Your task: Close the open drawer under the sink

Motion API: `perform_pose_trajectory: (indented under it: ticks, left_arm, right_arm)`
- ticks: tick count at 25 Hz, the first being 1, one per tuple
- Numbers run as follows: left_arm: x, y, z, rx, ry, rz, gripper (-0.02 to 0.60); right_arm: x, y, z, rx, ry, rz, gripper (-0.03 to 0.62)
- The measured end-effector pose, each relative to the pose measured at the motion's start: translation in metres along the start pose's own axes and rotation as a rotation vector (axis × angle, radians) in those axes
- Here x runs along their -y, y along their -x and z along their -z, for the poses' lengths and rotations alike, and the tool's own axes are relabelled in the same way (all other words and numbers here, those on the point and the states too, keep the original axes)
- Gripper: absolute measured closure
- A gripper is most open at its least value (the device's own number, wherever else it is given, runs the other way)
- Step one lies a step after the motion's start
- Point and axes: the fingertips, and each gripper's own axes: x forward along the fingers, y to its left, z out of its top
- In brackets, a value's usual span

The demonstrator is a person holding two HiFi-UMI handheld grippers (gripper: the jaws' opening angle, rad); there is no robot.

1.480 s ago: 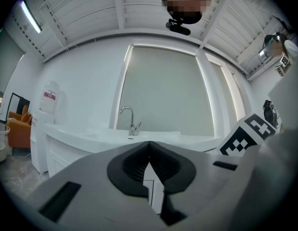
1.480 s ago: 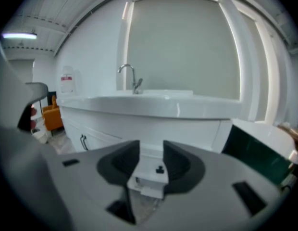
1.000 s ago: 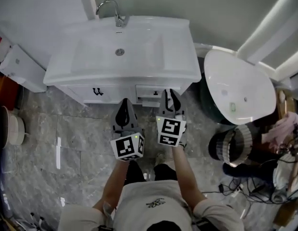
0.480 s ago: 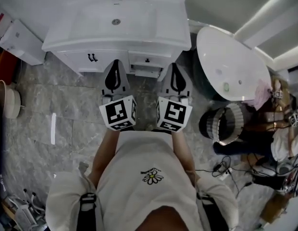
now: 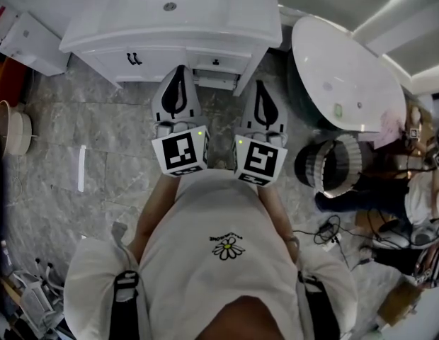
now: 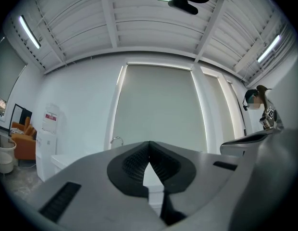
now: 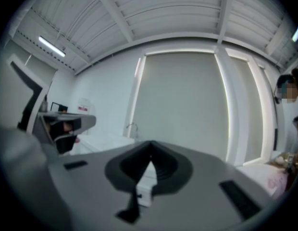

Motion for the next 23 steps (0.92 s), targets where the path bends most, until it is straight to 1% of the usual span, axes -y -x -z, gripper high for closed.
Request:
perform_pose_trajectory:
  ticks: [10, 15, 23]
  left_arm:
    - [0.012, 0.009, 0.003, -0.01, -0.004, -0.021, 0.56]
    - [0.011, 0.012, 0.002, -0.009, -0.015, -0.035, 0.56]
    - [0.01, 0.022, 0.003, -0.011, -0.017, -0.057, 0.56]
  right_arm:
    - [0.01, 0.007, 0.008, -0.011, -0.01, -0.026, 0.565]
    - [0.007, 0.007, 0.01, -0.015, 0.0, -0.057, 0.565]
    - [0.008, 0.015, 0.013, -0.013, -0.005, -0.066, 0.565]
